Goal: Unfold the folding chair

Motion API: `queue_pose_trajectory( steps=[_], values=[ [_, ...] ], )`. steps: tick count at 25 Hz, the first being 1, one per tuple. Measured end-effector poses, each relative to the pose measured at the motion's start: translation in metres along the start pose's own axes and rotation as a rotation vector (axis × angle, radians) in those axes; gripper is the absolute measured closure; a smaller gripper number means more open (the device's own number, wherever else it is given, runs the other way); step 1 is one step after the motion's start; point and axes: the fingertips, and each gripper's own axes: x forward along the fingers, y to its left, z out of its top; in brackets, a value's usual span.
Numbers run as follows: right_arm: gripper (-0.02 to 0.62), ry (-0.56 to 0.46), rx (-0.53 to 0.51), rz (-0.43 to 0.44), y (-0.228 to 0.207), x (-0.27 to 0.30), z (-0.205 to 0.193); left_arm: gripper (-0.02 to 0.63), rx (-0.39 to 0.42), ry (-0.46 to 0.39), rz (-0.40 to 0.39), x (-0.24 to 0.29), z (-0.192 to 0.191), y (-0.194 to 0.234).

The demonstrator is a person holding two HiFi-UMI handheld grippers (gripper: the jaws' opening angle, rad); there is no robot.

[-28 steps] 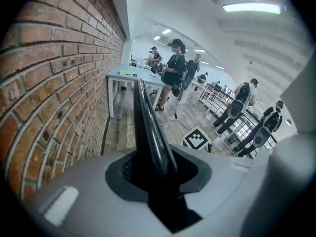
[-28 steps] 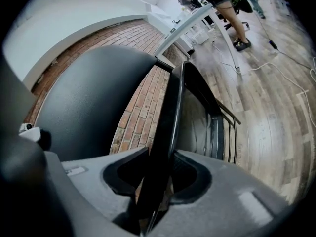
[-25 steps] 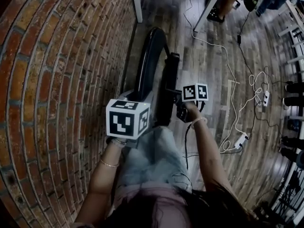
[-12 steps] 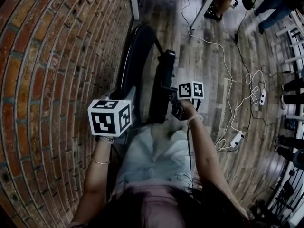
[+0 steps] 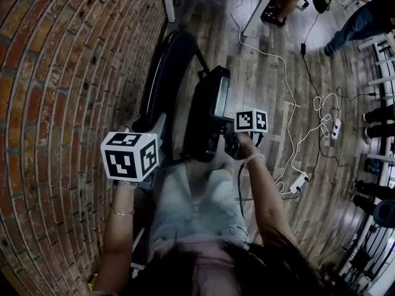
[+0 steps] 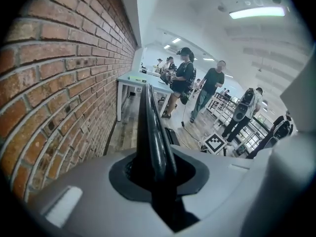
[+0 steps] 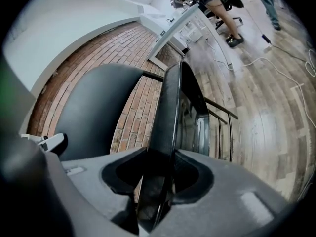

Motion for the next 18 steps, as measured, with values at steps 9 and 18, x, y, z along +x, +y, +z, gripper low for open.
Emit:
queue_pose_trajectory(
  steps=[9, 18],
  values=[
    [0.439, 0.013, 0.037, 0.002, -0.04, -0.037, -0.004, 0.538, -0.002, -0.001, -0.005, 0.007, -0.007, -0.014],
    [0.428, -0.031, 0.081, 0.012, -0.088, -0.072, -0.007, 0.54, -0.018, -0.008, -0.007, 0.019, -0.013, -0.028]
  ],
)
